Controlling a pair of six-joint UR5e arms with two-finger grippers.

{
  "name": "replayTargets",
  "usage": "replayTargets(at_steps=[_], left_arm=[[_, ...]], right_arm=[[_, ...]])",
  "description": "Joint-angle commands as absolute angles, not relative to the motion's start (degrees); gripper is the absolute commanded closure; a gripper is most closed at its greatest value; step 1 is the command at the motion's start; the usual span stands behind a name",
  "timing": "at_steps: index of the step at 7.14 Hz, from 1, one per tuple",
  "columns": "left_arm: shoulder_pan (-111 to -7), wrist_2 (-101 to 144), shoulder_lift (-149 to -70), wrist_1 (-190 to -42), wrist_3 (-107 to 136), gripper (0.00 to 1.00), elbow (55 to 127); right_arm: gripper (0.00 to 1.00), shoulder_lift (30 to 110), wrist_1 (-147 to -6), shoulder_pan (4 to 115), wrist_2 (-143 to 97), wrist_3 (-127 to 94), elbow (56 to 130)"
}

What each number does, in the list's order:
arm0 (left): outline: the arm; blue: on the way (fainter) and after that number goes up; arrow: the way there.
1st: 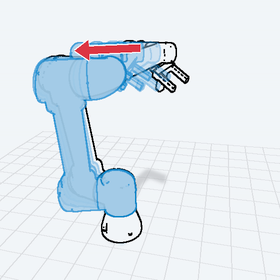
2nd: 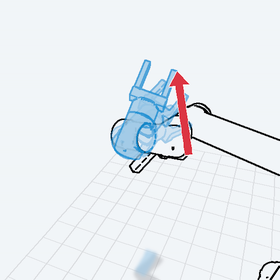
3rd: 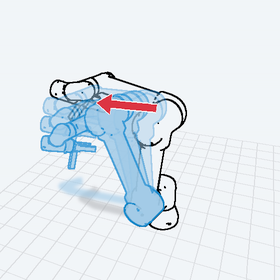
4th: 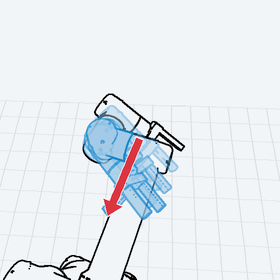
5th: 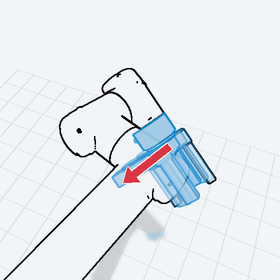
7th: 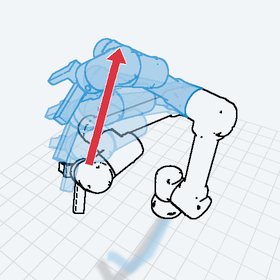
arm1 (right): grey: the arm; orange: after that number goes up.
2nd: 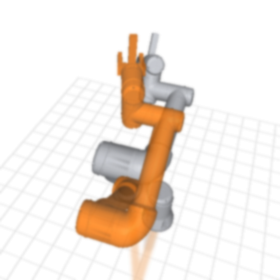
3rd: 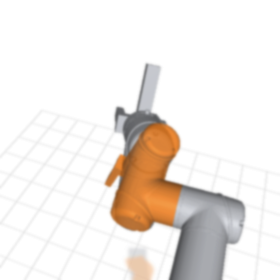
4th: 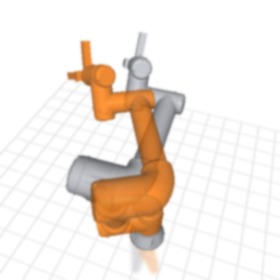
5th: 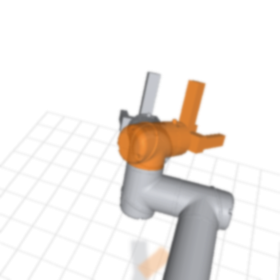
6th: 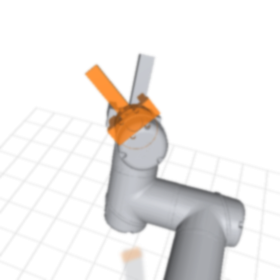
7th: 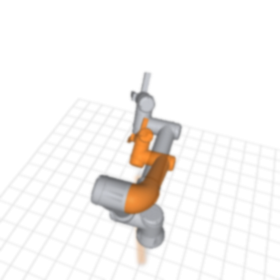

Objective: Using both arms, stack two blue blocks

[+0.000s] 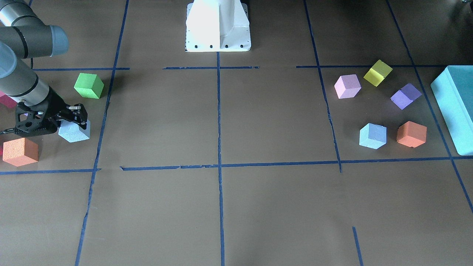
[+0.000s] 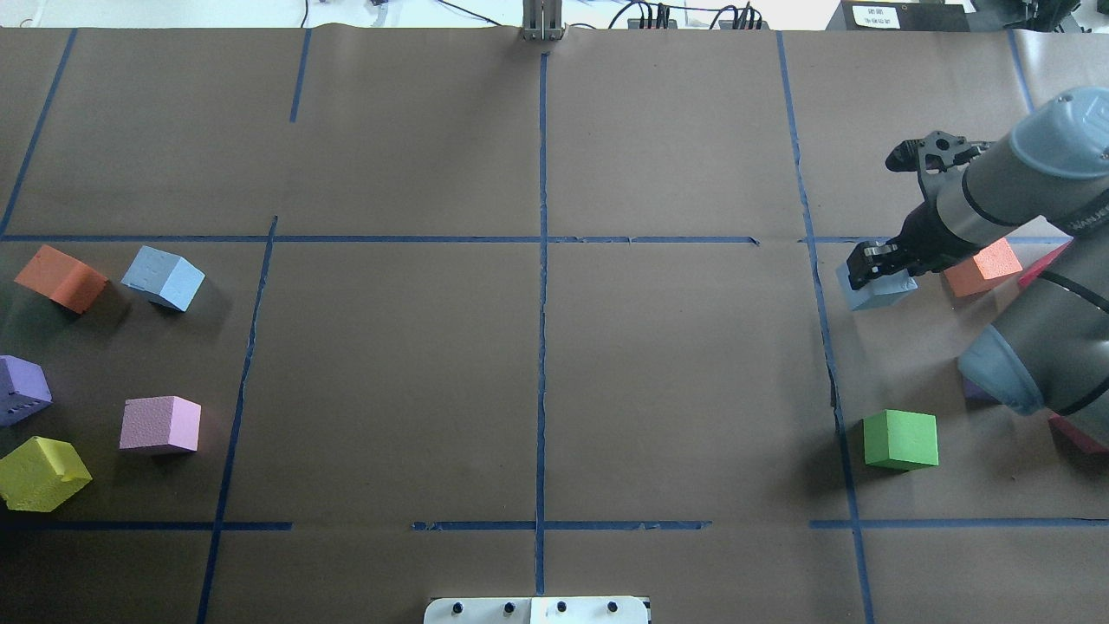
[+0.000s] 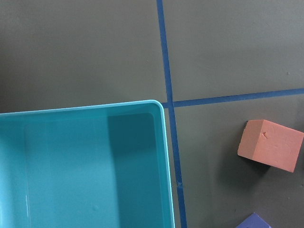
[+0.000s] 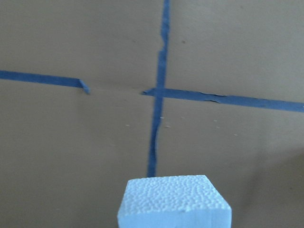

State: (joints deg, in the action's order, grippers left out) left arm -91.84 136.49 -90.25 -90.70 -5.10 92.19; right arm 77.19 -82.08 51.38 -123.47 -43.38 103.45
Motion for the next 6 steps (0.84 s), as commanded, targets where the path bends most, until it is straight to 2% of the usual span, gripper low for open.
replayTargets(at_steps=[1,4,6], left_arm=[[-91.8,136.5,-89.8,-90.7,-5.1,0.0,92.4],[-91.8,136.6,-89.3,-90.7,-5.2,0.0,92.4],[-91.8,136.6,-89.2,-90.9,-5.3,0.0,92.1]], right_arm=[[1.0,63.0,-95.6,43.6,-119.2,-49.4,103.3],[1.0,41.2,-96.1,33.5,-112.0,-68.8,86.5],[0.98,36.8,-94.9,30.7,-110.2,-75.1,81.8]])
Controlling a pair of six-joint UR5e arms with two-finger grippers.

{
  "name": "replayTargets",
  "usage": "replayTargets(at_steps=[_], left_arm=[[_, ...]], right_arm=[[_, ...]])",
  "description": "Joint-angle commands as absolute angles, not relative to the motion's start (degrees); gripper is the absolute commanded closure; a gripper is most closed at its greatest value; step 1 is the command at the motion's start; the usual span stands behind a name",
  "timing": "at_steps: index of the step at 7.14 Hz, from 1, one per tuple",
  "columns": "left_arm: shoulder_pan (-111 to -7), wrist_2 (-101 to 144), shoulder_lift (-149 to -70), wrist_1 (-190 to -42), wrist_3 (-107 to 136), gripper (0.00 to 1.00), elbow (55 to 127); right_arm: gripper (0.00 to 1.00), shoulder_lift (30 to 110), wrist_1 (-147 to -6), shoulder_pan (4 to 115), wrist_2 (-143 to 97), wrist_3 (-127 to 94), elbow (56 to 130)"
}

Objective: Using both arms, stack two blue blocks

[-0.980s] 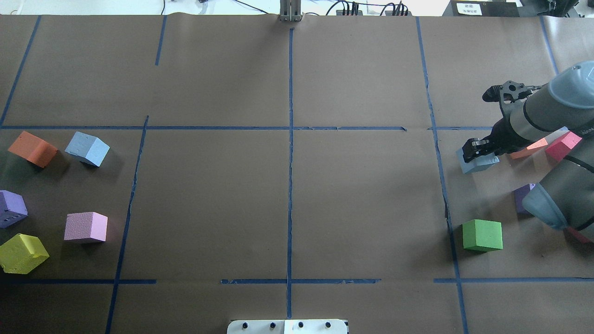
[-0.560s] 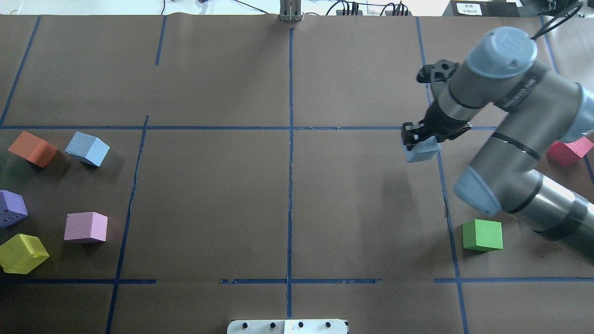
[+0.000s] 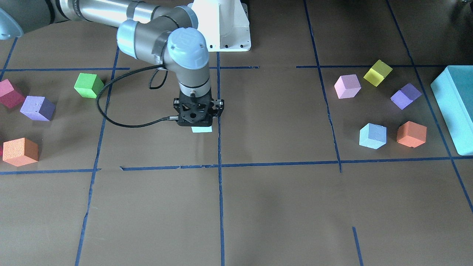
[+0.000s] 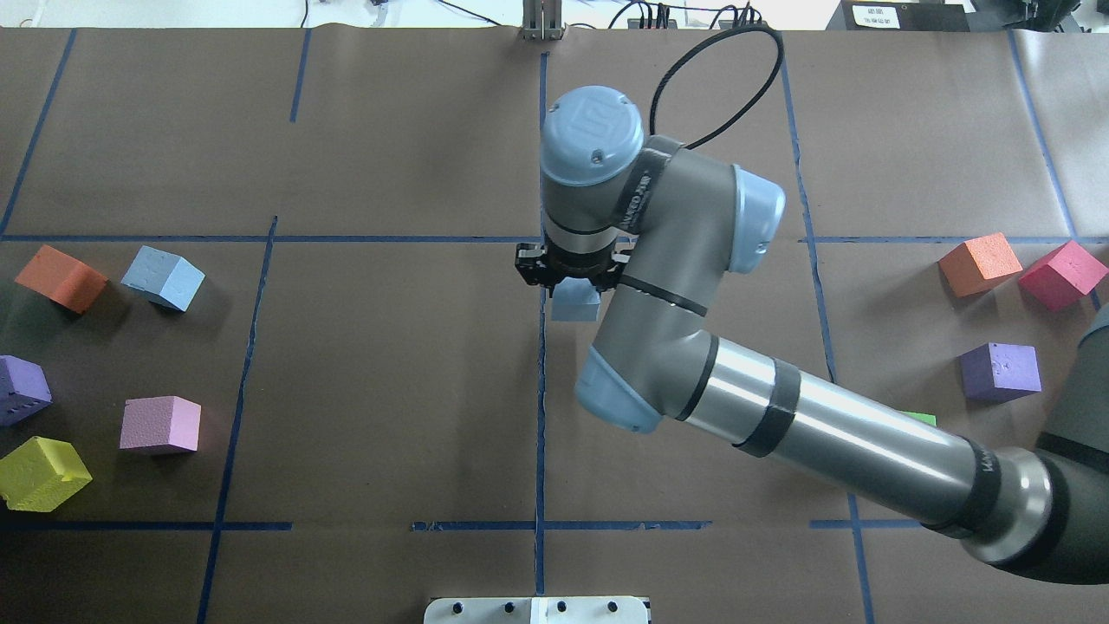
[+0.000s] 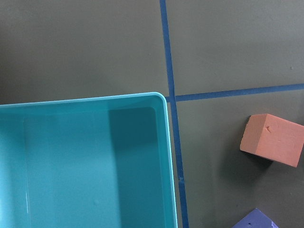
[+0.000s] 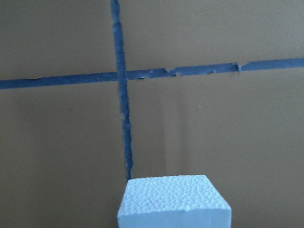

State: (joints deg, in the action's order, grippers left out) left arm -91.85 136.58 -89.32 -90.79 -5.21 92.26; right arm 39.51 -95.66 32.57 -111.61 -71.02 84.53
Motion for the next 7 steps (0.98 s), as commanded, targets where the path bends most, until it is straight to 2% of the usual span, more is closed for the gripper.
replayTargets(at_steps=[1,4,5,7], left_arm=[[-91.8,136.6,-89.2,-90.9,-5.3,0.0,92.0],[-91.8,136.6,-89.2,-91.1,-5.3,0.0,91.8],[-91.8,136.6,-89.2,-91.1,-5.3,0.0,91.7],[-91.8,136.6,-89.2,-91.1,-5.3,0.0,91.8]], right_arm=[[0.97,36.7,-93.3,29.2,-108.6,-75.7,80.2],[0.97,36.9,-90.0,28.6,-108.0,-75.8,77.3],[0.91,37.0,-90.0,28.6,-108.0,-75.8,77.3],[0.34,37.1,-89.9,28.6,-108.0,-75.8,77.3]])
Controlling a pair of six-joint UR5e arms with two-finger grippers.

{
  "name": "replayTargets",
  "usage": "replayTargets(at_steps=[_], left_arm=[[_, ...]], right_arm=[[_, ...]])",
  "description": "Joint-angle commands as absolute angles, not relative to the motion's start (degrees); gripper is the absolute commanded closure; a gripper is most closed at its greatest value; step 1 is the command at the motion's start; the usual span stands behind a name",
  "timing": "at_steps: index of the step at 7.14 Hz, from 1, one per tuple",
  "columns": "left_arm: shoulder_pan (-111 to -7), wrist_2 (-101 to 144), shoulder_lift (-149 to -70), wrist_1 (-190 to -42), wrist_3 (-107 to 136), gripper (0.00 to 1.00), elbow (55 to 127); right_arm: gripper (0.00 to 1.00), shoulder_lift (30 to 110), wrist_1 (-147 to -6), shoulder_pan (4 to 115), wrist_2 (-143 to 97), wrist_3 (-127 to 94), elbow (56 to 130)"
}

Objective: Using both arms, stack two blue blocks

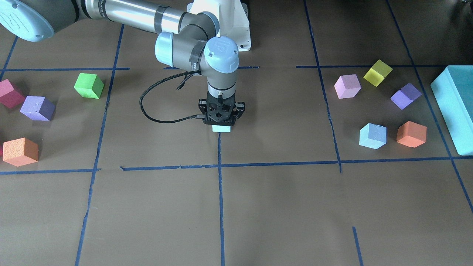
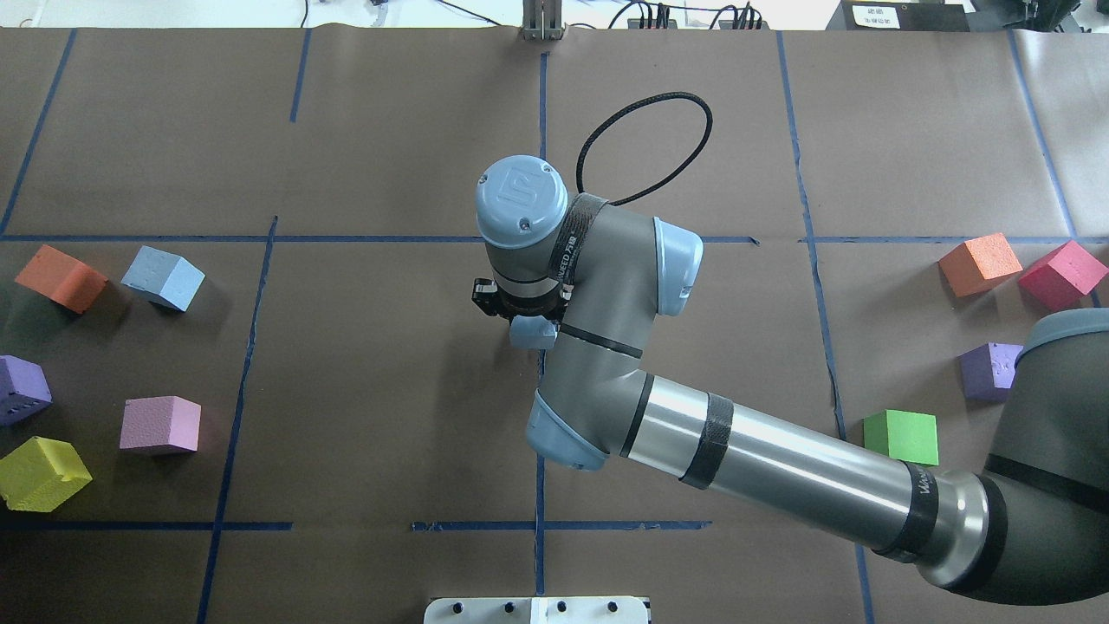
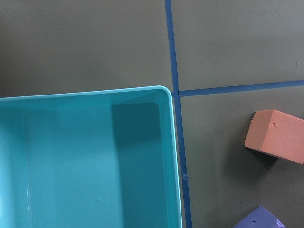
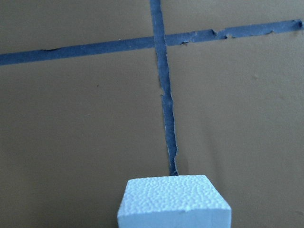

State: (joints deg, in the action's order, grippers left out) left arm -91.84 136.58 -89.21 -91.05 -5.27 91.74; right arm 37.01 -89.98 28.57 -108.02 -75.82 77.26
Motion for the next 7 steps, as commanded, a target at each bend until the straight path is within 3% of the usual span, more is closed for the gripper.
replayTargets(at_steps=[1,2,6,7], left_arm=[[-91.8,136.5,-89.2,-91.1,-5.3,0.0,91.6],[-91.8,136.5,-89.2,-91.1,-5.3,0.0,91.5],[-91.8,136.6,-89.3,-91.1,-5.3,0.0,91.5],[-91.8,136.6,-89.3,-91.1,-5.3,0.0,91.5]], right_arm=[[0.1,37.1,-89.8,28.6,-108.1,-75.2,77.3],[0.01,37.1,-89.8,28.6,-108.1,-75.7,77.3],[0.0,36.9,-89.7,28.6,-108.0,-75.8,78.7],[0.0,36.9,-90.3,29.3,-108.5,-75.8,82.4]])
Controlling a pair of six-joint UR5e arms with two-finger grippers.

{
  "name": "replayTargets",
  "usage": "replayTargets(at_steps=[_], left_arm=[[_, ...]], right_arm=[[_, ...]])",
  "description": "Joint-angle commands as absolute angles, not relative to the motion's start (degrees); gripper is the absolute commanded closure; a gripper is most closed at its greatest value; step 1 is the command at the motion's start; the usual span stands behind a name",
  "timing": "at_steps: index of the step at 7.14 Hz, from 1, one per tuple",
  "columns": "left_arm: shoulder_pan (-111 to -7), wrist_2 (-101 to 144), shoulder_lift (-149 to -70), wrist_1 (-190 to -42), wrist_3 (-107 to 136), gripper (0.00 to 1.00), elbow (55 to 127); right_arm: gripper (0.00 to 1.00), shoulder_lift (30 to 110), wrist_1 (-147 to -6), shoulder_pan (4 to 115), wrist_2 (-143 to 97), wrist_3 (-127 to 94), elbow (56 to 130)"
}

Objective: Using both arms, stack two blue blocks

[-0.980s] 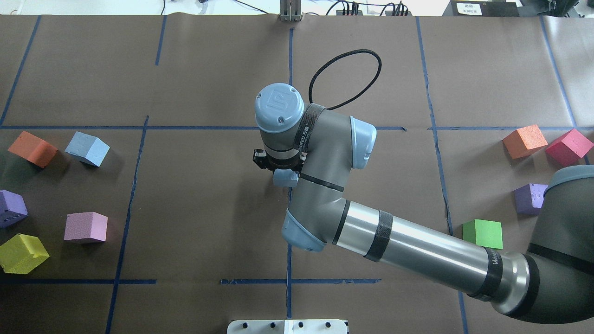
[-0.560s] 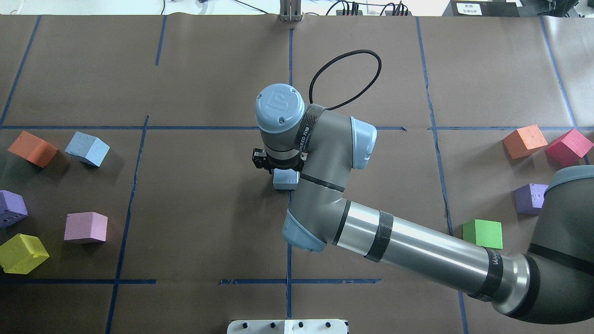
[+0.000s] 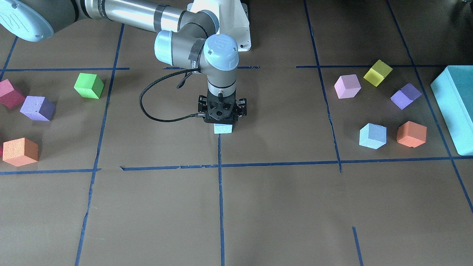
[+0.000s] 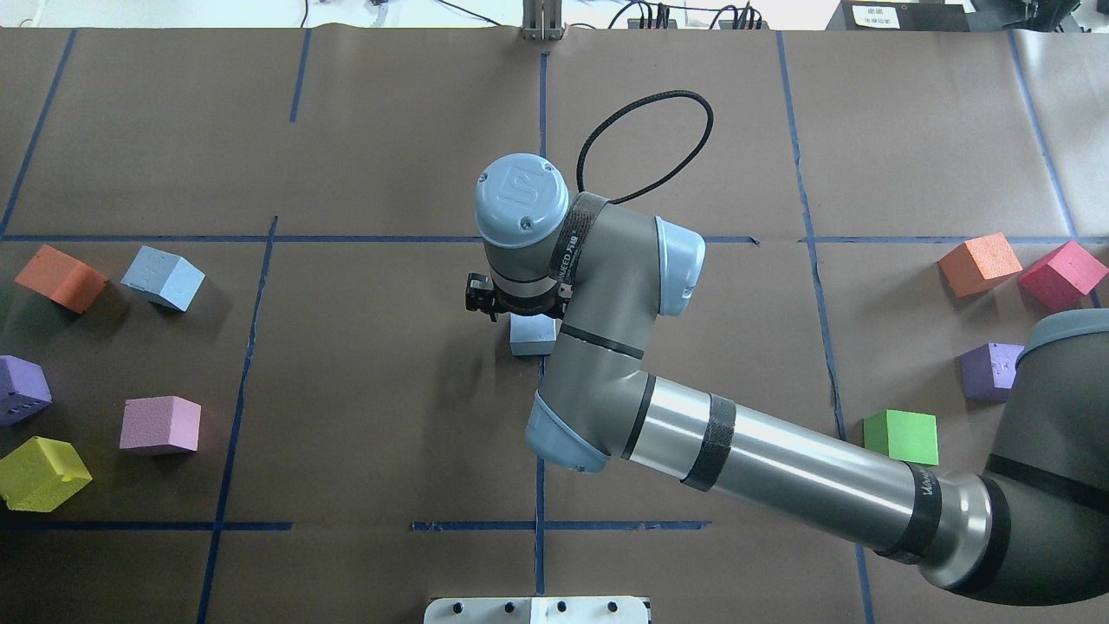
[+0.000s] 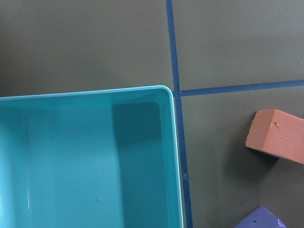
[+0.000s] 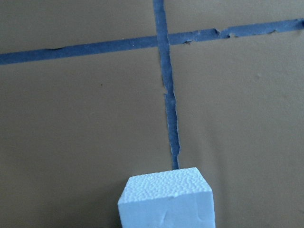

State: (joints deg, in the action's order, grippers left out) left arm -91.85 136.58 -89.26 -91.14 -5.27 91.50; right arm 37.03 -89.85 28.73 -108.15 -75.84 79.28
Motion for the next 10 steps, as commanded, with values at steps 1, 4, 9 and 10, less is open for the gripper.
replayTargets(at_steps=[1,4,9,10], left_arm=[[-91.8,136.6,-89.3,-91.1,-5.3,0.0,91.8],[-89.2,138.6,-90.8,-90.9,-5.1,0.0,102.5],[-66.2,129.3,-96.5,-101.3,15.9,0.0,104.4],[-65.5,129.2,-96.6,-108.0,18.3,0.0,99.3]], right_arm=[[0.0,37.2,-94.0,30.2,-108.8,-75.8,88.3],[0.0,37.7,-111.3,33.6,-109.2,-73.8,105.7],[0.0,52.4,-115.1,57.6,-123.7,-40.2,114.3],[0.0,55.5,-115.1,61.9,-126.0,-32.9,114.3]])
